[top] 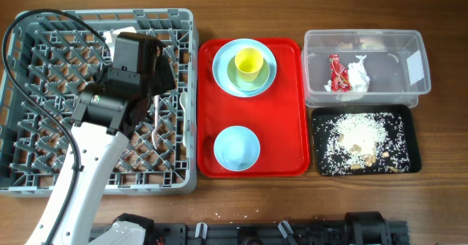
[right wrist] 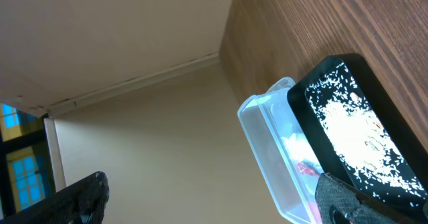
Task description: Sort waste into correct bins and load items into the dishwasher rack
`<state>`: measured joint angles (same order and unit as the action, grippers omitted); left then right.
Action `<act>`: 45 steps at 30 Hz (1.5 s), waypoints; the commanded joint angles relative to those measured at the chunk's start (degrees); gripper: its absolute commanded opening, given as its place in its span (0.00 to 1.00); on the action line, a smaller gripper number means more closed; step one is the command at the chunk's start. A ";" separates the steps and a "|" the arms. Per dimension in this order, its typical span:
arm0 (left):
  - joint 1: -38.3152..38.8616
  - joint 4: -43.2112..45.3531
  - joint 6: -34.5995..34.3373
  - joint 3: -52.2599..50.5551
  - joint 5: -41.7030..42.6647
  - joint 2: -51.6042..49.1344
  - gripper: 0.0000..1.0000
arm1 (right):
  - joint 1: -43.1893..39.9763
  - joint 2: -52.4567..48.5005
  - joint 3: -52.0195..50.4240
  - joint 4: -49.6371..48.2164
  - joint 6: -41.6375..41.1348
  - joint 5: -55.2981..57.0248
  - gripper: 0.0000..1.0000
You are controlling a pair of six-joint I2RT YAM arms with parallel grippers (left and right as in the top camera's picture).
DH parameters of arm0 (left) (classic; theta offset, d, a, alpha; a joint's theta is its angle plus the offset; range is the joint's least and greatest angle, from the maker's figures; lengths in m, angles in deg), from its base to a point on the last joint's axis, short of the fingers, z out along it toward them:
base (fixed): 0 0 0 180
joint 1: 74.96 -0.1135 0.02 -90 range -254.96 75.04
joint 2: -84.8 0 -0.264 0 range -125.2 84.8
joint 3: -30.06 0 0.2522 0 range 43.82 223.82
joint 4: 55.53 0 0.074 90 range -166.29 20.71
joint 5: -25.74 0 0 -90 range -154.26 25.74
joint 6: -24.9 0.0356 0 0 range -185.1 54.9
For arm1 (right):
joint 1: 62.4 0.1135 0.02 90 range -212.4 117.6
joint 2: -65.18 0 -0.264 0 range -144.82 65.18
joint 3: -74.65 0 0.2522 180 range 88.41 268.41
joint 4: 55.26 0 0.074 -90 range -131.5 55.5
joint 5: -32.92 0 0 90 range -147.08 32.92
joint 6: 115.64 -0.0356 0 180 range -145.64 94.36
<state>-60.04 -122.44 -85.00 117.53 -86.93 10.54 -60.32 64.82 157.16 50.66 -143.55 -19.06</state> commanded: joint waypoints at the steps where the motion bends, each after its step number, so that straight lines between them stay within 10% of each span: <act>1: -0.20 0.11 -0.72 0.24 -0.76 0.20 1.00 | -0.04 -0.42 0.13 -0.07 -0.79 0.96 1.00; 9: -0.20 2.47 -0.74 0.24 0.44 0.20 1.00 | -0.04 -0.42 0.13 -0.07 -0.79 0.96 1.00; 14: 0.76 0.68 -0.74 -1.31 38.38 -0.94 0.98 | -0.04 -0.42 0.13 -0.07 -0.76 0.96 1.00; 18: 9.49 -2.40 -5.11 -5.20 43.17 -3.87 0.48 | -0.04 -0.42 0.13 -0.07 -0.76 0.96 1.00; 20: 16.79 -0.39 -6.29 -7.54 42.62 -5.77 0.58 | -0.04 -0.42 0.13 -0.07 -0.76 0.96 1.00; 21: 19.06 0.55 -6.29 -7.96 42.93 -6.58 1.00 | -0.04 -0.42 0.13 -0.07 -0.76 0.96 1.00; 23: 23.26 2.93 -6.08 -8.04 43.19 -8.31 1.00 | -0.04 -0.42 0.13 -0.07 -0.76 0.96 1.00; 25: 26.34 5.79 -6.12 -8.04 42.49 -10.21 0.74 | -0.04 -0.42 0.13 -0.07 -0.76 0.96 1.00; 36: 41.22 7.96 -11.08 -8.92 20.02 -26.47 0.27 | -0.04 -0.42 0.13 -0.07 -0.76 0.96 1.00; 38: 41.22 7.96 -11.08 -8.92 20.00 -28.79 0.04 | -0.04 -0.42 0.13 -0.07 -0.79 0.96 1.00; 45: 40.83 5.20 -10.78 -4.52 17.53 -24.96 0.04 | -0.04 -0.42 0.13 -0.07 -0.79 0.96 1.00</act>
<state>-18.82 -115.20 -95.64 109.62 -66.98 -16.85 -60.32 64.82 157.16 50.66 -143.92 -19.06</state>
